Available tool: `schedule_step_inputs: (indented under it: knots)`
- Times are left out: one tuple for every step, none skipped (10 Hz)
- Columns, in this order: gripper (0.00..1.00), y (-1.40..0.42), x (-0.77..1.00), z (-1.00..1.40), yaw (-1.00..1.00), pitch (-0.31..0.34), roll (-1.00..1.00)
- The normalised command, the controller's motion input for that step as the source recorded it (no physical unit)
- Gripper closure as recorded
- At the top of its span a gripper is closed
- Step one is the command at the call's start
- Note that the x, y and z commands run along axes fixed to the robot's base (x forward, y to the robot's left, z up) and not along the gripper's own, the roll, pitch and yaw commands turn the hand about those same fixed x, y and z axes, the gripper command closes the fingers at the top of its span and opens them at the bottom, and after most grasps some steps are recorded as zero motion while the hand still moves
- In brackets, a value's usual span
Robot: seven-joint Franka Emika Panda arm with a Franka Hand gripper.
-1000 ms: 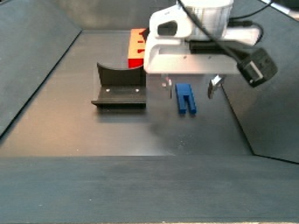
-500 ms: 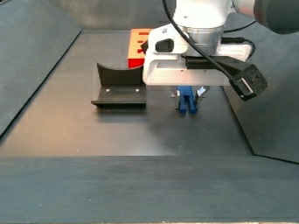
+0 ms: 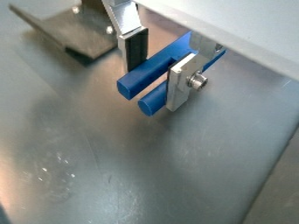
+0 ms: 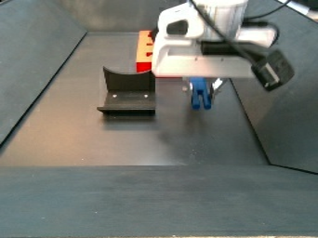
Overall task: Pick up the square-circle object. Move up. Rotate the square-circle object. Place the square-circle object on the fixture. Regrasp the square-circle object. Move to above the board. Insert the square-circle object.
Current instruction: Move up, then place the square-circle object on the fixture.
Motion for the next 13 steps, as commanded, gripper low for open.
schedule_step_inputs:
  knots:
    - [1.00,0.01,-0.01,0.25,-0.02,0.061,0.05]
    - [1.00,0.00,0.00,1.00,0.00,0.000,0.00]
    - [1.00,0.00,0.00,1.00,0.00,0.005,0.01]
    - [1.00,0.00,-0.01,1.00,-0.01,0.015,0.03]
    - [1.00,0.00,-0.02,1.00,-0.01,0.025,0.04]
    - [1.00,0.00,-0.02,1.00,-0.02,0.035,0.06]
    - [1.00,0.00,-0.02,1.00,-0.01,0.040,0.07]
    - [1.00,0.00,-0.03,1.00,-0.01,0.044,0.08]
    - [1.00,0.00,-0.03,1.00,0.01,0.051,0.09]
    - [1.00,0.00,-0.03,0.85,0.02,0.057,0.09]
    - [1.00,0.00,-0.02,0.70,0.02,0.064,0.10]
    - [1.00,0.00,-0.01,0.55,0.03,0.074,0.10]
    - [1.00,0.01,0.00,0.34,0.03,0.090,0.10]
